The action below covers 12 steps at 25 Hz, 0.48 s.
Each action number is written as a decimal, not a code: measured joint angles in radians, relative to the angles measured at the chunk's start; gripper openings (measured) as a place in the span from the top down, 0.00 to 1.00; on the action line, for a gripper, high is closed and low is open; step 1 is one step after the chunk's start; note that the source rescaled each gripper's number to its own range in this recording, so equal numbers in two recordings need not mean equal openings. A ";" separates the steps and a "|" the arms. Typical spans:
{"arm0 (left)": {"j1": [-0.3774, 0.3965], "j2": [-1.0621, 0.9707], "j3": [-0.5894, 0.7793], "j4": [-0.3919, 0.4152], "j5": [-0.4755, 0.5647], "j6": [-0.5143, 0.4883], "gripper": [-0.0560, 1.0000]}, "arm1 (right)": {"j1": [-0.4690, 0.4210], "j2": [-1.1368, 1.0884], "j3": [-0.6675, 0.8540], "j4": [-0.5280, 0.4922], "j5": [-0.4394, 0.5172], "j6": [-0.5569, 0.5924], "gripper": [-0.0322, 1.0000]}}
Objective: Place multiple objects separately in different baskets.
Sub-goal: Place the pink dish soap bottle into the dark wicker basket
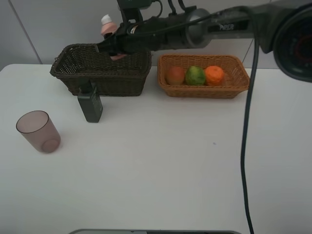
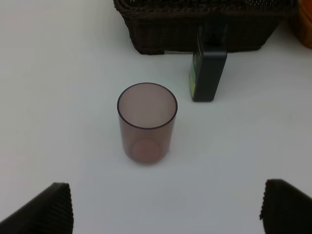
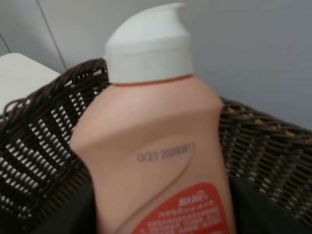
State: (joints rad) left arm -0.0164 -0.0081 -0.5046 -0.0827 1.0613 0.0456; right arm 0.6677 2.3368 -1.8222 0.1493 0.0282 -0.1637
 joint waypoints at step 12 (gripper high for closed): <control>0.000 0.000 0.000 0.000 0.000 0.000 0.01 | -0.009 0.055 0.001 0.000 -0.020 0.001 0.97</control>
State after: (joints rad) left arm -0.0164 -0.0081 -0.5046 -0.0827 1.0613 0.0456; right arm 0.6588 2.3918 -1.8212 0.1493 0.0078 -0.1628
